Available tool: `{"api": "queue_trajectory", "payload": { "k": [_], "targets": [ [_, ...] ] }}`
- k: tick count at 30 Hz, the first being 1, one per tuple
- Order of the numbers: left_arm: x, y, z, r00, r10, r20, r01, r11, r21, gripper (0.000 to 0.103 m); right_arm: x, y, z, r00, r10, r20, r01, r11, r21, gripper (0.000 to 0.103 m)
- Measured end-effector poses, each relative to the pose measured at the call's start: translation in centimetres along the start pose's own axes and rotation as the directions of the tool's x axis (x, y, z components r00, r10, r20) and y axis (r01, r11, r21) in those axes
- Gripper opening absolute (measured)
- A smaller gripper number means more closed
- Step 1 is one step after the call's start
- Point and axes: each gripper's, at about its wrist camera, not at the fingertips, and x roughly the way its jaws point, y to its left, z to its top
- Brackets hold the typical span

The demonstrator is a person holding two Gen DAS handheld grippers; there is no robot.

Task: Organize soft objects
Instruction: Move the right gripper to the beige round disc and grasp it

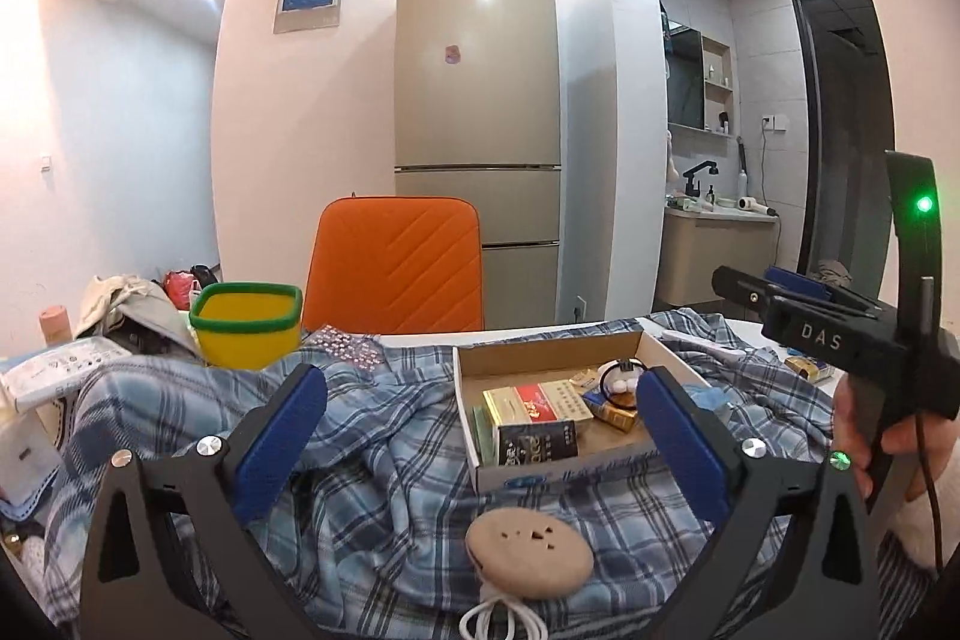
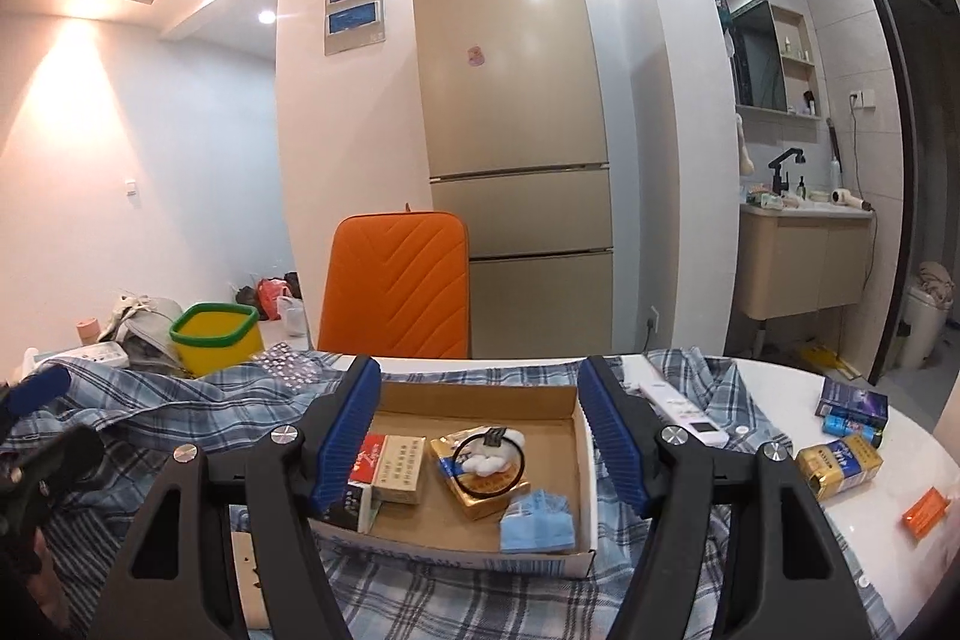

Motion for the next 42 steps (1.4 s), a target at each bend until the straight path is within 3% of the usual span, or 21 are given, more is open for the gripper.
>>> {"api": "queue_trajectory", "payload": {
  "k": [2,4,8,12,16,21,28,31,36,40,42],
  "targets": [
    [-0.6,0.3,-0.3,1.0,-0.01,0.005,0.011,1.0,-0.012,0.103,0.0,0.2,-0.2,1.0,-0.006,-0.001,0.006,1.0,-0.01,0.073],
    [-1.3,0.4,-0.7,1.0,-0.007,0.007,0.007,1.0,-0.003,0.103,-0.1,0.4,-0.4,1.0,-0.005,0.0,0.005,1.0,-0.011,0.086],
    [-2.2,0.5,-1.7,1.0,0.027,0.0,-0.027,0.999,0.031,0.103,0.1,1.2,-0.6,1.0,0.015,-0.019,-0.015,0.999,-0.032,0.087],
    [-2.5,1.3,-2.1,1.0,0.029,-0.009,-0.029,1.0,0.002,0.103,1.2,2.7,-1.1,0.993,0.053,-0.109,-0.059,0.997,-0.051,0.092],
    [-2.0,2.7,-2.4,0.999,0.026,-0.034,-0.028,0.997,-0.067,0.103,1.9,3.7,-1.6,0.964,0.136,-0.227,-0.137,0.99,0.012,0.099],
    [-2.2,3.9,-2.7,0.997,0.073,-0.029,-0.076,0.989,-0.128,0.103,3.0,5.7,-2.7,0.898,0.233,-0.374,-0.216,0.973,0.087,0.103],
    [-2.1,4.1,-3.0,0.992,0.119,-0.041,-0.124,0.983,-0.135,0.103,6.7,9.2,-6.1,0.748,0.299,-0.593,-0.256,0.954,0.157,0.103],
    [-2.2,4.3,-3.1,0.991,0.125,-0.04,-0.13,0.981,-0.141,0.103,7.9,10.4,-6.9,0.701,0.32,-0.637,-0.263,0.947,0.186,0.103],
    [-2.5,4.6,-3.1,0.991,0.129,-0.03,-0.132,0.978,-0.16,0.103,8.9,12.0,-7.5,0.664,0.323,-0.675,-0.273,0.944,0.183,0.102],
    [-2.5,4.5,-3.0,0.991,0.129,-0.031,-0.132,0.979,-0.155,0.103,9.6,12.9,-8.2,0.634,0.316,-0.706,-0.286,0.944,0.165,0.093],
    [-2.5,4.4,-3.0,0.991,0.13,-0.03,-0.134,0.979,-0.153,0.103,9.8,12.8,-8.5,0.631,0.303,-0.714,-0.274,0.948,0.16,0.092]
  ]
}}
